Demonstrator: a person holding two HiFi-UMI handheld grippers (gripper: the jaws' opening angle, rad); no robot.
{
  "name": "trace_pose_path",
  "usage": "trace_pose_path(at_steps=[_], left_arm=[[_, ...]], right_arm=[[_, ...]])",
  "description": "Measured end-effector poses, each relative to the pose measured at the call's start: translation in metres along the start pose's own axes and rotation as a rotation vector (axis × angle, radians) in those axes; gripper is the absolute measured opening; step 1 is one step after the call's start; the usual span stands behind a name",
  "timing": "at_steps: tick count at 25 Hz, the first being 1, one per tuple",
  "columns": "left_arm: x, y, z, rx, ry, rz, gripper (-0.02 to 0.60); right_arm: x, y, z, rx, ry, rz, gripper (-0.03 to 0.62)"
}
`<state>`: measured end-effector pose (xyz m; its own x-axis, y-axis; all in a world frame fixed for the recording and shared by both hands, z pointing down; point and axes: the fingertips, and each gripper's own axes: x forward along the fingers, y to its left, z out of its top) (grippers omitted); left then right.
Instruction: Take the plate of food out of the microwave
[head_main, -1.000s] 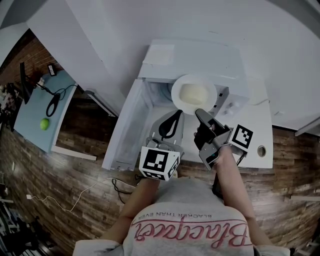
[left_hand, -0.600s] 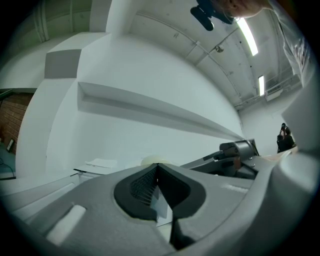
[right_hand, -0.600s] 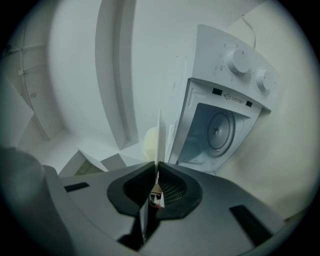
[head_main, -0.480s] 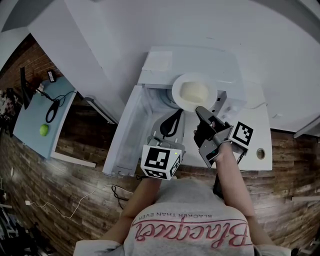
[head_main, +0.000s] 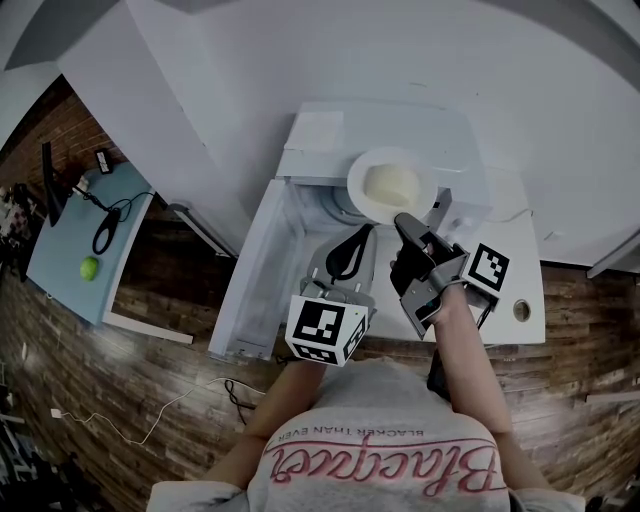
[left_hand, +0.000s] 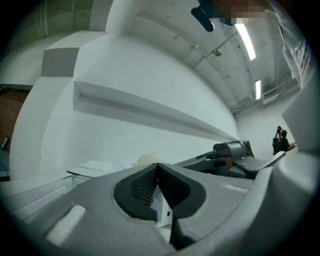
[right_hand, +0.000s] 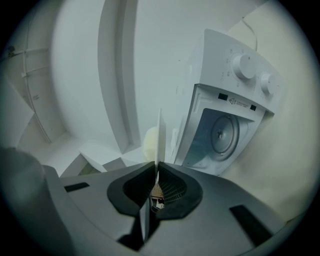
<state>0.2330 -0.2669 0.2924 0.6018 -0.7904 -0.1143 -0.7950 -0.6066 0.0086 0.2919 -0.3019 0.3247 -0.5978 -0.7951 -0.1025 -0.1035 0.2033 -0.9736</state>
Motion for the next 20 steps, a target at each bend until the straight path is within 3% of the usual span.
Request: trace_pose_path(at_steps=[20], left_arm=[[-0.008, 0.002, 0.001, -0.025, 0.004, 0.0, 0.005]], right_arm=[[-0.007, -0.001, -0.011, -0.016, 0.008, -0.023, 0.025]])
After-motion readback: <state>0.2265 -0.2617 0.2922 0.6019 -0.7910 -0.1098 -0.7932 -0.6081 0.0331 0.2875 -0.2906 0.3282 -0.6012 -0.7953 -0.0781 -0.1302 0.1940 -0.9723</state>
